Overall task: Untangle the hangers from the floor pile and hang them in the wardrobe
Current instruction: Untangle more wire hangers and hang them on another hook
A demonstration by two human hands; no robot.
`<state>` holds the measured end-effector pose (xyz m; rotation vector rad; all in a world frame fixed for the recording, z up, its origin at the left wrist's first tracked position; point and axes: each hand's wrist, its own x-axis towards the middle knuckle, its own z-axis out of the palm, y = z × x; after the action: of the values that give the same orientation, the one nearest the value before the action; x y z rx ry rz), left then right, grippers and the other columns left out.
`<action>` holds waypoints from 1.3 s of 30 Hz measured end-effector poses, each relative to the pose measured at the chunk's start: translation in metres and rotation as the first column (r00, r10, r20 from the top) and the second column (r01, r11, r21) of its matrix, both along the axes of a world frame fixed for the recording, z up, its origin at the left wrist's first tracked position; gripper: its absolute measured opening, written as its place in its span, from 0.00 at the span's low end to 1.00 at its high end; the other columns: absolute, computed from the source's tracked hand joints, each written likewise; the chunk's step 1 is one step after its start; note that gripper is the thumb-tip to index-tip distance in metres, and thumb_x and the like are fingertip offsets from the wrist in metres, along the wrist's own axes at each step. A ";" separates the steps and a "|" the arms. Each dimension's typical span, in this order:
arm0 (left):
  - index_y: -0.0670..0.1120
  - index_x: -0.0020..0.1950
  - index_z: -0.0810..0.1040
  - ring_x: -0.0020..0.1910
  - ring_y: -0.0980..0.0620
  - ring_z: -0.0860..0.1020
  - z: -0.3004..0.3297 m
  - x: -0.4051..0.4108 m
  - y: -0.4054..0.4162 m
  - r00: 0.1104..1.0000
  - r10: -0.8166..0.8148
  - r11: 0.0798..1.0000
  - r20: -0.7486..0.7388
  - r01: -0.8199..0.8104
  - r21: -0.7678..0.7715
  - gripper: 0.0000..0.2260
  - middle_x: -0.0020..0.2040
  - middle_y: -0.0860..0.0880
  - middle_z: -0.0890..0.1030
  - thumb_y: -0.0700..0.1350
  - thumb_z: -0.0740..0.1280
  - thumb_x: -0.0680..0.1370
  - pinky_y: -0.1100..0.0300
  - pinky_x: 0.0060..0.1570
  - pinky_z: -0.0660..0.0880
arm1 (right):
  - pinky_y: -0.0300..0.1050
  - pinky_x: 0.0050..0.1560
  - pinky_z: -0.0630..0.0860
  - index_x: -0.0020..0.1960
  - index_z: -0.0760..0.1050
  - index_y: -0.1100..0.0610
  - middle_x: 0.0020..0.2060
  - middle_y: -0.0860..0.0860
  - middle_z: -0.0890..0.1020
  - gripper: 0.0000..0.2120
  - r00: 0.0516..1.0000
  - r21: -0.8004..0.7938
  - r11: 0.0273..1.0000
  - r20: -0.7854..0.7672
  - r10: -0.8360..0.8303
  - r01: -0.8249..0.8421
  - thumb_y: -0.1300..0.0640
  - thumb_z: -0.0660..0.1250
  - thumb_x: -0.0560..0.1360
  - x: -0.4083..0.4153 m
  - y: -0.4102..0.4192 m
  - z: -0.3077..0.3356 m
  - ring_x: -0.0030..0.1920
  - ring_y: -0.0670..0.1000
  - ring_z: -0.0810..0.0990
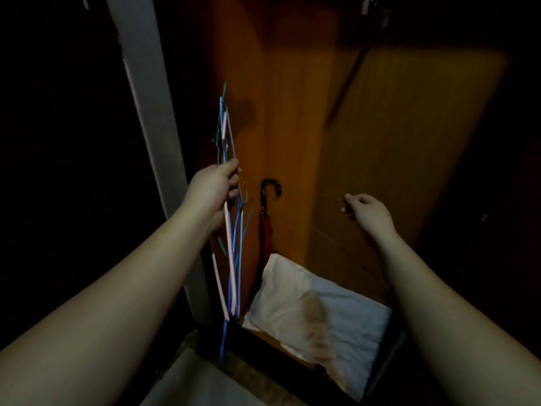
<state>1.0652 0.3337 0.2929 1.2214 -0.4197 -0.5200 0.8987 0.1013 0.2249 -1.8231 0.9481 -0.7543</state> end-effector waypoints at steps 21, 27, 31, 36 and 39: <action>0.45 0.48 0.73 0.25 0.56 0.66 0.068 0.116 -0.221 0.970 -0.160 0.974 0.181 0.185 -0.130 0.07 0.31 0.52 0.70 0.47 0.63 0.82 0.63 0.24 0.66 | 0.55 0.65 0.58 0.65 0.74 0.54 0.52 0.53 0.81 0.17 0.879 -0.304 0.827 0.092 -0.468 0.472 0.48 0.54 0.83 0.109 -0.211 0.106 0.61 0.57 0.74; 0.44 0.47 0.73 0.24 0.56 0.66 0.086 0.137 -0.278 0.973 -0.134 0.971 0.187 0.167 -0.172 0.07 0.31 0.52 0.70 0.47 0.63 0.82 0.65 0.22 0.66 | 0.49 0.53 0.56 0.57 0.76 0.53 0.42 0.50 0.78 0.14 0.863 -0.328 0.799 0.213 -0.457 0.504 0.46 0.57 0.82 0.156 -0.281 0.137 0.56 0.56 0.77; 0.43 0.49 0.73 0.24 0.55 0.66 0.090 0.147 -0.298 0.969 -0.145 0.964 0.202 0.185 -0.193 0.07 0.31 0.52 0.70 0.46 0.62 0.82 0.64 0.23 0.67 | 0.49 0.52 0.56 0.49 0.73 0.50 0.40 0.48 0.78 0.10 0.835 -0.359 0.755 0.287 -0.470 0.549 0.45 0.59 0.81 0.174 -0.314 0.158 0.55 0.55 0.77; 0.44 0.49 0.72 0.25 0.55 0.66 0.097 0.156 -0.312 0.967 -0.165 0.960 0.194 0.203 -0.192 0.07 0.31 0.51 0.69 0.46 0.63 0.82 0.64 0.24 0.66 | 0.50 0.52 0.58 0.49 0.74 0.50 0.43 0.49 0.81 0.12 0.803 -0.372 0.720 0.386 -0.453 0.585 0.44 0.58 0.81 0.190 -0.336 0.185 0.54 0.54 0.77; 0.44 0.47 0.72 0.25 0.55 0.65 0.101 0.159 -0.316 0.962 -0.193 0.954 0.194 0.230 -0.191 0.07 0.30 0.52 0.69 0.46 0.62 0.82 0.65 0.22 0.67 | 0.51 0.55 0.60 0.49 0.74 0.48 0.42 0.48 0.82 0.11 0.791 -0.342 0.734 0.432 -0.432 0.587 0.43 0.57 0.81 0.199 -0.343 0.202 0.54 0.54 0.77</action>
<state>1.2243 0.0180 0.3937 1.0231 -0.7429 -0.5395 1.0972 -0.2416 0.4273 -1.7373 1.1351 -1.7130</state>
